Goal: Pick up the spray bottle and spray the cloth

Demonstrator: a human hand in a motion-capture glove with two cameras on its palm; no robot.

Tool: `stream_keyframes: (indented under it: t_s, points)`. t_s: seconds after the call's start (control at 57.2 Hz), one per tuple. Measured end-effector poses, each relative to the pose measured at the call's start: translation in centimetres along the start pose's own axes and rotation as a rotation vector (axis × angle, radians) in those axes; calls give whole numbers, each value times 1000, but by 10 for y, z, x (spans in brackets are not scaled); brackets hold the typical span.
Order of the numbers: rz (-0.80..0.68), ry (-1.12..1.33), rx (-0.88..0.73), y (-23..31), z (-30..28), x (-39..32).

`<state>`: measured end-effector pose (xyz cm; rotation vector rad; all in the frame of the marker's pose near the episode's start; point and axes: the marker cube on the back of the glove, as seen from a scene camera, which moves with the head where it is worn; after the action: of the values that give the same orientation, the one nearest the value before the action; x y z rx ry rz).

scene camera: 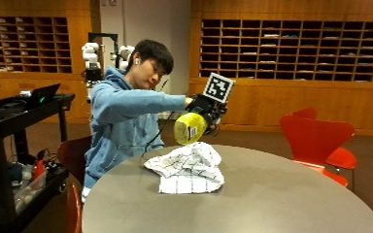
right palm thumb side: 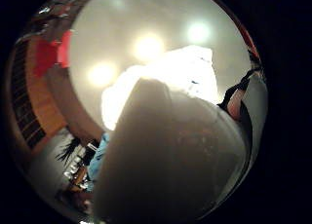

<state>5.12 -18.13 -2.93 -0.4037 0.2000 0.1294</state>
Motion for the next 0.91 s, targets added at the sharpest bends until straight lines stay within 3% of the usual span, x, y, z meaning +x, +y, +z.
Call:
stream_keyframes:
  t_s: [0.052, 0.314, 0.454, 0.577, 0.769, 0.856, 0.908]
  points:
    - [-137, -84, 83, 7, -14, -4]
    - [-210, -907, 538, 8, -69, -54]
    - [-284, -1293, 682, -4, -78, -91]
    - [-318, -1446, 731, -25, -67, -116]
    - [-304, -1470, 740, -65, -35, -162]
    - [-311, -1494, 684, -82, -19, -175]
    - [-381, -1487, 568, -79, -2, -185]
